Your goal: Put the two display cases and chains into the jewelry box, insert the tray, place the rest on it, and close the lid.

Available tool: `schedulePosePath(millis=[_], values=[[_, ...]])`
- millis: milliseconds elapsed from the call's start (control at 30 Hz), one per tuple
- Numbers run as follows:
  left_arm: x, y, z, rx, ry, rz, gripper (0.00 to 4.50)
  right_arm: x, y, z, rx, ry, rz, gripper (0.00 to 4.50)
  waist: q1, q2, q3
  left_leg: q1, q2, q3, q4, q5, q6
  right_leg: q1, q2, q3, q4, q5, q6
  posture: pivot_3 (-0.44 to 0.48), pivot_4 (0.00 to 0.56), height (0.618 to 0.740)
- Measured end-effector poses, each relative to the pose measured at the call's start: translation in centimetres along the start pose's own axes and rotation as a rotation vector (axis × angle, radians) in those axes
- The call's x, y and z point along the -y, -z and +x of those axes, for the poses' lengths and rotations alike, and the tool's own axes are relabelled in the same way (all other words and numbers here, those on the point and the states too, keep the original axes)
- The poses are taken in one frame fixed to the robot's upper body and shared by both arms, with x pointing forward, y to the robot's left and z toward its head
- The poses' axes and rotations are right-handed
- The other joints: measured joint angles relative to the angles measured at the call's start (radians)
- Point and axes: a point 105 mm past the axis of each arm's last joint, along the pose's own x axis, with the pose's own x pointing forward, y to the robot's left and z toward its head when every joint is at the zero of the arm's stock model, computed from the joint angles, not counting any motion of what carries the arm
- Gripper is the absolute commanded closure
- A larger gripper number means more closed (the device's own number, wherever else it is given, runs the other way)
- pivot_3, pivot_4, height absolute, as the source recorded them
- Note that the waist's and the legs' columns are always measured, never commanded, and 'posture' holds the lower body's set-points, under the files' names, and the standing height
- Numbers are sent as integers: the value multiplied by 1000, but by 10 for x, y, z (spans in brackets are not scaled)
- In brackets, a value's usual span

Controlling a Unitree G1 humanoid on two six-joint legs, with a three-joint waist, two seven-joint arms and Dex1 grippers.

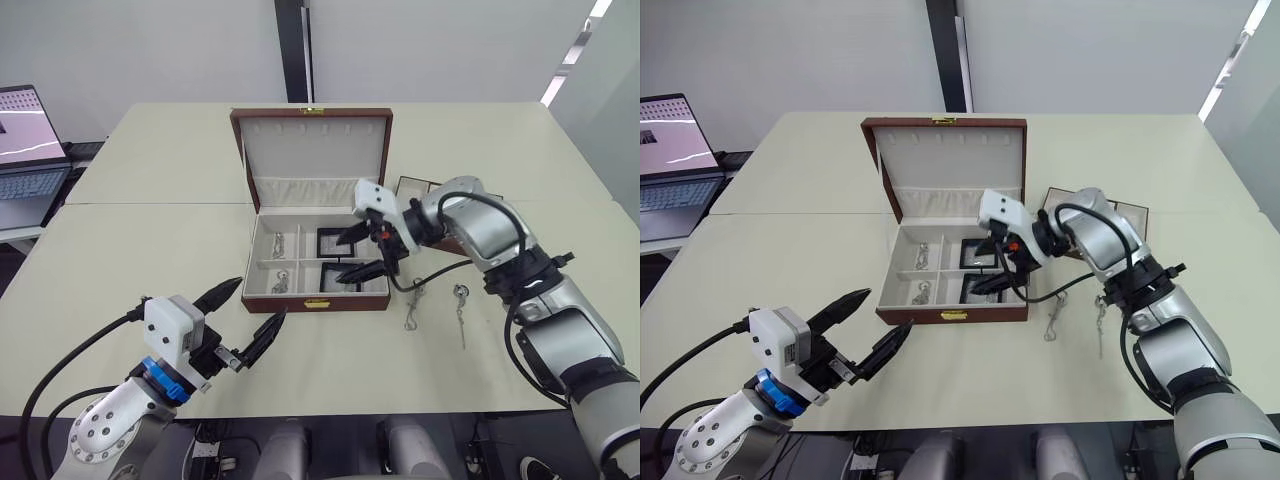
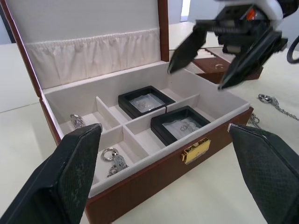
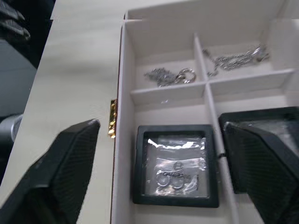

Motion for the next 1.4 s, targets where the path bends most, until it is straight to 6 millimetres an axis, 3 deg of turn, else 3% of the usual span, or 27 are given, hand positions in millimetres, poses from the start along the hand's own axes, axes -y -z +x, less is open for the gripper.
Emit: schedulePosePath(millis=[200,433,633,767,933,1400], values=[[-19,2,0,-58,2,-38,0,1,18,-35,223,130,50,32,4,0,0,-1,-1,0,0,0,0,0,0,0,0,0,0,0,150,740],[-75,-2,-4,-96,-81,-22,0,6,66,-92,304,438,133,32,-3,0,0,0,0,1,-1,0,0,0,0,1,0,0,0,0,150,740],[-123,0,-32,-130,-212,-15,0,-1,111,-144,290,663,271,32,-1,0,0,0,0,2,-1,0,0,0,0,1,0,0,0,0,150,740],[-137,14,-45,-187,-242,-24,0,-14,137,-156,264,734,321,32,0,0,0,0,0,1,-1,0,0,0,0,1,0,0,0,0,150,740],[-152,17,-59,-222,-276,4,0,-35,171,-162,193,782,371,32,0,0,0,0,0,2,-1,0,0,1,0,1,0,0,0,0,150,740],[-163,27,-74,-269,-288,30,0,-50,214,-190,90,885,386,32,-1,0,0,1,1,2,-1,0,0,1,0,1,0,0,0,0,150,740]])
